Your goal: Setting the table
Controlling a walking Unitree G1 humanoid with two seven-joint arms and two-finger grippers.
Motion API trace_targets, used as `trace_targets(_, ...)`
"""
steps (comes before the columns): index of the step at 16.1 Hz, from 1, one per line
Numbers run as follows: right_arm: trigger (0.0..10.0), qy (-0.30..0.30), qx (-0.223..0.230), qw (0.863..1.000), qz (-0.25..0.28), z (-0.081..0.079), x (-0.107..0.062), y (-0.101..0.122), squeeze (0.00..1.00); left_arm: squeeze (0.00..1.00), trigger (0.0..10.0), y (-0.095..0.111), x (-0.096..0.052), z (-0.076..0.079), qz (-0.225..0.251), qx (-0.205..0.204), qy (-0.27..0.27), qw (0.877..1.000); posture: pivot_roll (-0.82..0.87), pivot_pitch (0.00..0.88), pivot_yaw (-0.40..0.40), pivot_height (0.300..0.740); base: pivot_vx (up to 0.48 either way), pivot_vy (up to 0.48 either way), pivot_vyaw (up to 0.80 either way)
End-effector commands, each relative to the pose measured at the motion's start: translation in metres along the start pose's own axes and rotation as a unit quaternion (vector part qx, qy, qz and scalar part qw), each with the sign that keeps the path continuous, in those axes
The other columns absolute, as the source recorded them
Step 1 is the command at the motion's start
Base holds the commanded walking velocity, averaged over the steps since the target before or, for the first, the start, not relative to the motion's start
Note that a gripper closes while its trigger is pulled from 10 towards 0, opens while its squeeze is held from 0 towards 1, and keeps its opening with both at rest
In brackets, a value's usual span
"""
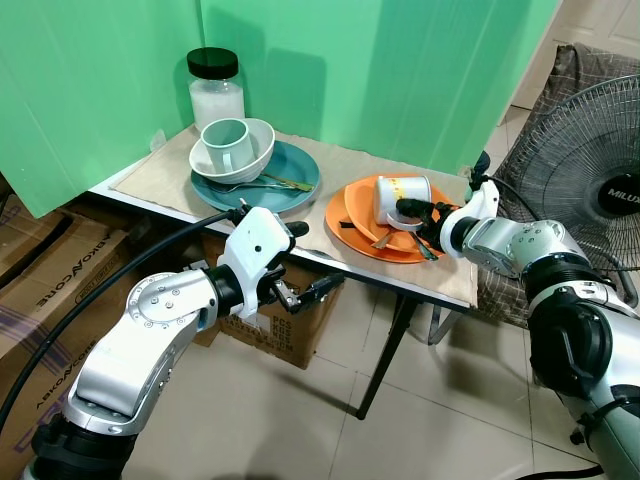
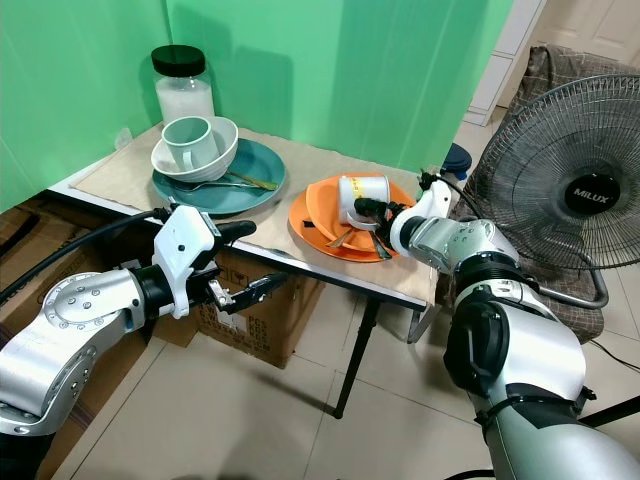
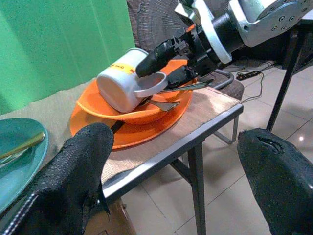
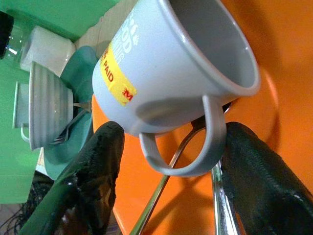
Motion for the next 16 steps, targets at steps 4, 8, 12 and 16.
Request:
trace_targets(4, 0.0, 0.003, 0.017, 1.0, 0.004, -0.0023, -0.0026, 0.006, 0.0, 0.0, 10.0, 0.0047, 0.0004, 0.004, 0.005, 0.007, -0.006, 1.0, 0.05, 0.0, -0.096, 0.74, 0.0, 0.0, 0.0)
trace_targets(8, 0.0, 0.006, 0.033, 0.999, 0.009, -0.0024, -0.0011, 0.0044, 0.0, 0.0, 10.0, 0.0042, 0.0008, 0.0025, 0.004, 0.009, -0.004, 1.0, 0.06, 0.0, -0.094, 0.74, 0.0, 0.0, 0.0)
trace_targets(12, 0.0, 0.003, 0.036, 0.999, 0.011, -0.001, -0.0007, 0.0035, 0.0, 0.0, 10.0, 0.0027, 0.0013, 0.0019, 0.001, 0.01, -0.003, 1.0, 0.06, 0.0, -0.093, 0.74, 0.0, 0.0, 0.0)
trace_targets(16, 0.0, 0.003, 0.021, 1.0, 0.011, -0.002, -0.0012, 0.0052, 0.0, 0.0, 10.0, 0.0019, 0.0007, 0.0013, -0.001, 0.015, -0.001, 1.0, 0.06, 0.0, -0.094, 0.74, 0.0, 0.0, 0.0)
Point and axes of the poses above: a point about 5 cm out from each wrist's last joint towards the gripper, its own x axis pointing out of the wrist towards the gripper, its own y axis along the axis of the wrist's last joint, z = x × y, the point moved 4 cm from there along x, pointing out of the wrist towards the gripper, and after that the axes turned 7 degrees about -x, right-handed, at the moved point
